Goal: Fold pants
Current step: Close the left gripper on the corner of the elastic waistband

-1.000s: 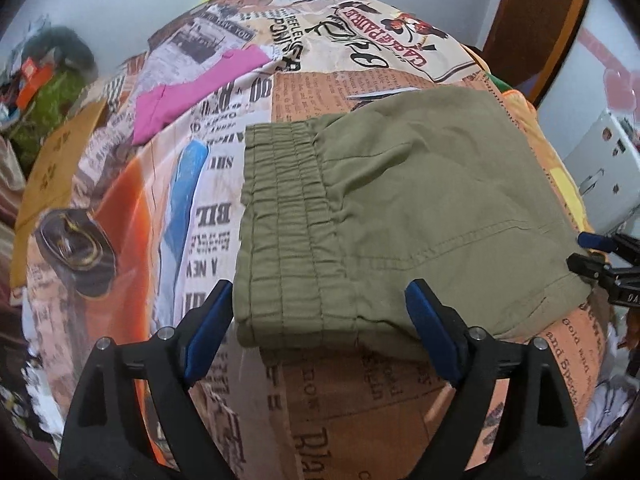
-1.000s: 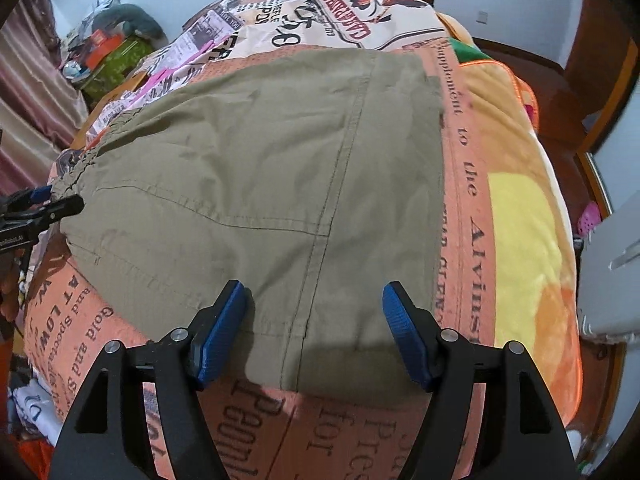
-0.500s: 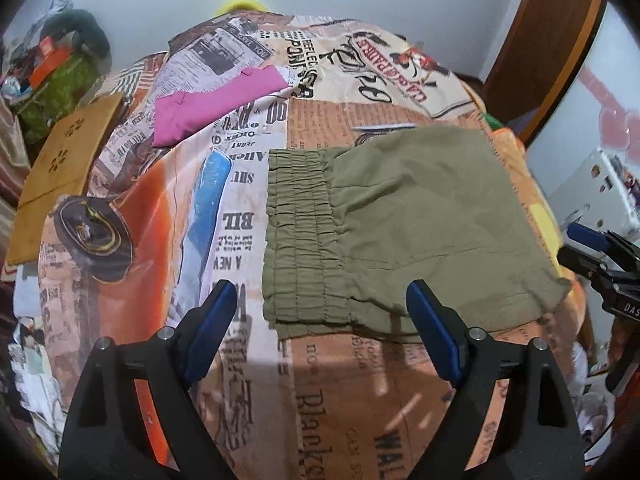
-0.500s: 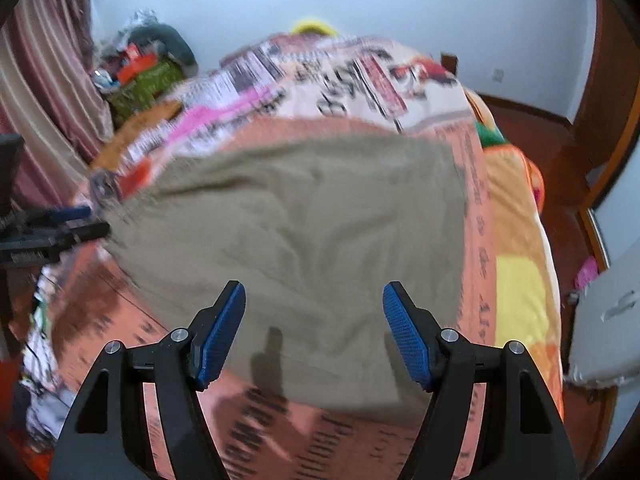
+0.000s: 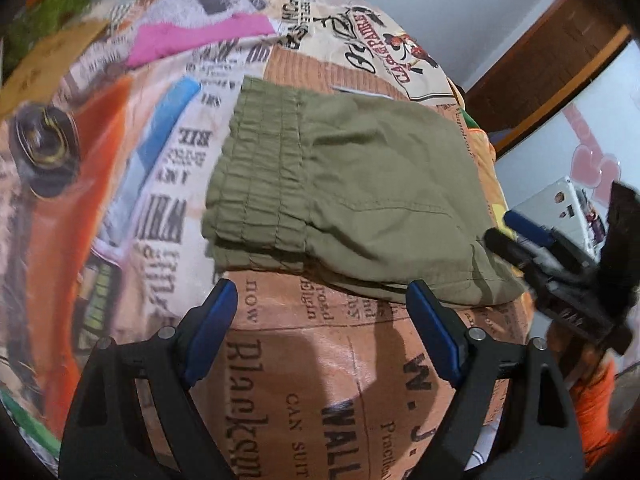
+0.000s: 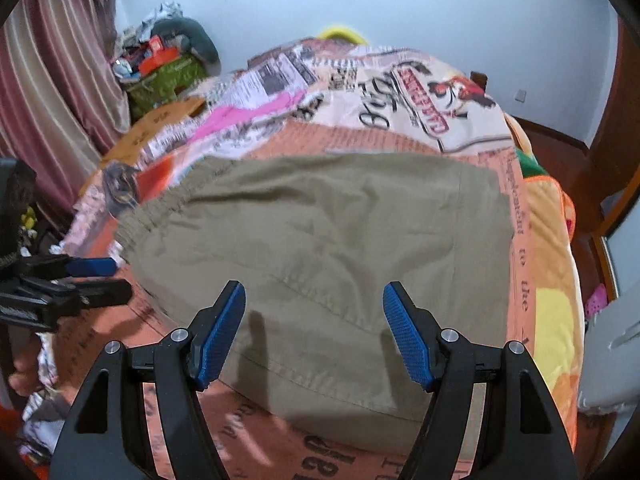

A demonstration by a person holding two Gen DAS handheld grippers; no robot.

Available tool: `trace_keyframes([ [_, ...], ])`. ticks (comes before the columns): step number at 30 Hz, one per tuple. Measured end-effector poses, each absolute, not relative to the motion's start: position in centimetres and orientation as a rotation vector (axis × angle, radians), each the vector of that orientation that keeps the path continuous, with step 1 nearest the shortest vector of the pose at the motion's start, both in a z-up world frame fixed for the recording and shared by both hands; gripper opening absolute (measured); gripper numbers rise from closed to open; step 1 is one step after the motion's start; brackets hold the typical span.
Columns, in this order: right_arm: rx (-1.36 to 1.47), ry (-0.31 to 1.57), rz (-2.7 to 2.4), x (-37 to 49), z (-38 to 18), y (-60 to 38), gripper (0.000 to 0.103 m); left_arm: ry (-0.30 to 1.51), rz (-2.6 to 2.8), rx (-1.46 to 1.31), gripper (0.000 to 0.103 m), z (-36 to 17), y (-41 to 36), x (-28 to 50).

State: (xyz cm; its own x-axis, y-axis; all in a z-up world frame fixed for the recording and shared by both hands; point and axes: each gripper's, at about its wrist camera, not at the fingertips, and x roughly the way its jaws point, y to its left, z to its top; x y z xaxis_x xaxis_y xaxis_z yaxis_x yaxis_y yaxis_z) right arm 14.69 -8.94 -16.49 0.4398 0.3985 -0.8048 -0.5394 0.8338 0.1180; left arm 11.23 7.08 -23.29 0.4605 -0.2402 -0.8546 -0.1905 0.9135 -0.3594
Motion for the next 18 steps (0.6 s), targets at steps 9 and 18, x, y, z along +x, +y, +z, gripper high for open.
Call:
trace_keyframes([
  [9,-0.203,1.010,0.584,14.4,-19.8,-9.3,0.068,1.085,-0.090,-0.606,0.088,-24.5,7.7,12.6],
  [18,-0.154,1.027,0.618,14.5,-20.3,-9.7,0.068,1.105,-0.092,-0.775,0.088,-25.3,9.5,15.7],
])
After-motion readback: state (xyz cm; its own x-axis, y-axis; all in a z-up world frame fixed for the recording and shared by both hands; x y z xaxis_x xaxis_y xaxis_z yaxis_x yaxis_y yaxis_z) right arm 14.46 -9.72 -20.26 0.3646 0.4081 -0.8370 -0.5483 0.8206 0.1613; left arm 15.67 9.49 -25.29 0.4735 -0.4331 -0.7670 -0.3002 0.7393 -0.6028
